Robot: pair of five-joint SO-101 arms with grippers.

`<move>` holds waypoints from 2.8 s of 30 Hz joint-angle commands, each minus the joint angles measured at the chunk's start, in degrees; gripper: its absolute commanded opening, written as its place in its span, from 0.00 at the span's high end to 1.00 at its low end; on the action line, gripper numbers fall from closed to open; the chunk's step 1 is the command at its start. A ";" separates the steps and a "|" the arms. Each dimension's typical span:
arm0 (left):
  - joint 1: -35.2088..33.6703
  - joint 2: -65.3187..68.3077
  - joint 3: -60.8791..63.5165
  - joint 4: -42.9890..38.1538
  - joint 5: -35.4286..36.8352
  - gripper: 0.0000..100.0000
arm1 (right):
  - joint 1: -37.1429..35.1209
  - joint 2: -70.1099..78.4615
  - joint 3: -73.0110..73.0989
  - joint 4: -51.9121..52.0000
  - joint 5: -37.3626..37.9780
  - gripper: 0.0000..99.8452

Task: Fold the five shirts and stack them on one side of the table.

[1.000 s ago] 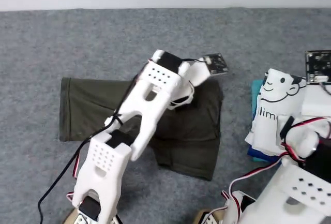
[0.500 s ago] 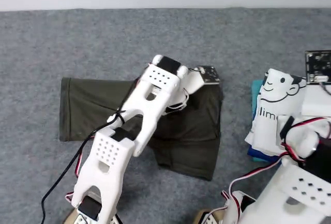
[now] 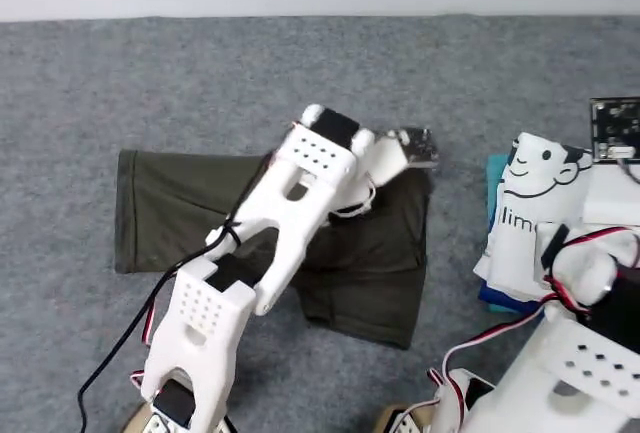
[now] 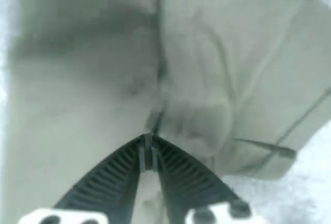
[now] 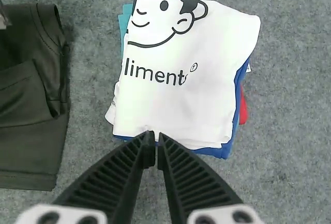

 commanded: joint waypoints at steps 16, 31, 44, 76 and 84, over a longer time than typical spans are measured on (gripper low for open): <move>-7.12 -4.40 11.12 -5.45 0.62 0.99 | 0.57 -0.75 -0.18 2.24 0.00 0.97; -1.85 -11.69 4.79 1.76 0.97 0.94 | 0.84 -1.27 -0.35 2.24 0.09 0.97; 19.60 -21.19 26.95 -3.60 6.33 0.87 | 0.84 -1.27 -0.35 2.33 0.09 0.97; 23.74 -18.90 40.92 -18.46 11.16 1.00 | 0.84 -1.27 -0.26 2.42 0.00 0.97; 23.21 -29.36 40.84 -18.29 11.43 1.00 | 0.84 -1.27 -0.26 2.42 0.00 0.97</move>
